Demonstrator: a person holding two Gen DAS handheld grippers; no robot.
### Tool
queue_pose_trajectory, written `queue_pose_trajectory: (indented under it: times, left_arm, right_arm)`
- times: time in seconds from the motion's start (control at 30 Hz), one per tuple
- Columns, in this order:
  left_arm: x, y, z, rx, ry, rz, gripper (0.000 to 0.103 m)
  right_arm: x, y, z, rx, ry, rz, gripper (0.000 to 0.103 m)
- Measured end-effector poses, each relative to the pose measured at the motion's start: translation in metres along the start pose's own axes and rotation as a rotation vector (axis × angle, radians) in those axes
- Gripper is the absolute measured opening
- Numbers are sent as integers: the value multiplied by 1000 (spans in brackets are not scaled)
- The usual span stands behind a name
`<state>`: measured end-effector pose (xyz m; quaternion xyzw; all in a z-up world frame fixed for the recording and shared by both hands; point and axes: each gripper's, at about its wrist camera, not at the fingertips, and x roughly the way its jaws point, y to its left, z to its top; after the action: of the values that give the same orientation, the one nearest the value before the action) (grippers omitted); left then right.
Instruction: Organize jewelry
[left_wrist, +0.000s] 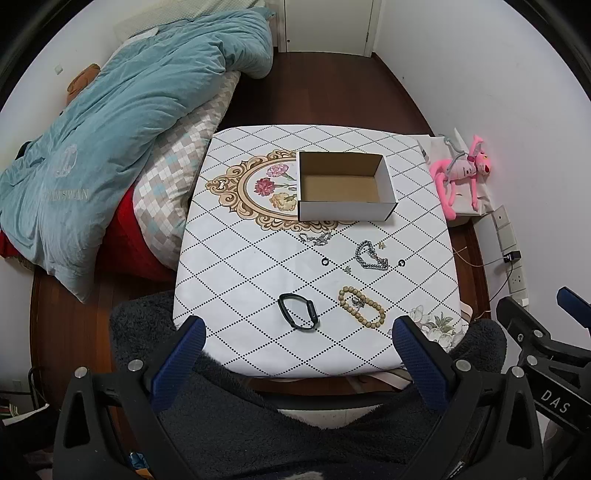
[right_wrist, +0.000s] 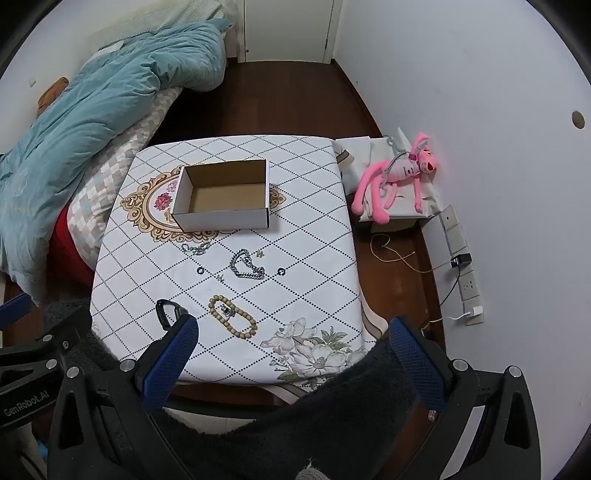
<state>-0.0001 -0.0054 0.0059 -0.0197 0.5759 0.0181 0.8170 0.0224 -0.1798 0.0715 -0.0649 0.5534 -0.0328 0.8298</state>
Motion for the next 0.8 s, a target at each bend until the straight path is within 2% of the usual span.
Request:
queue_pose_trajectory:
  times: [0.8]
  left_arm:
    - [0,-1,0,1,-1,-3,103]
  right_arm:
    - [-7,-3,2,4,-5,3,103]
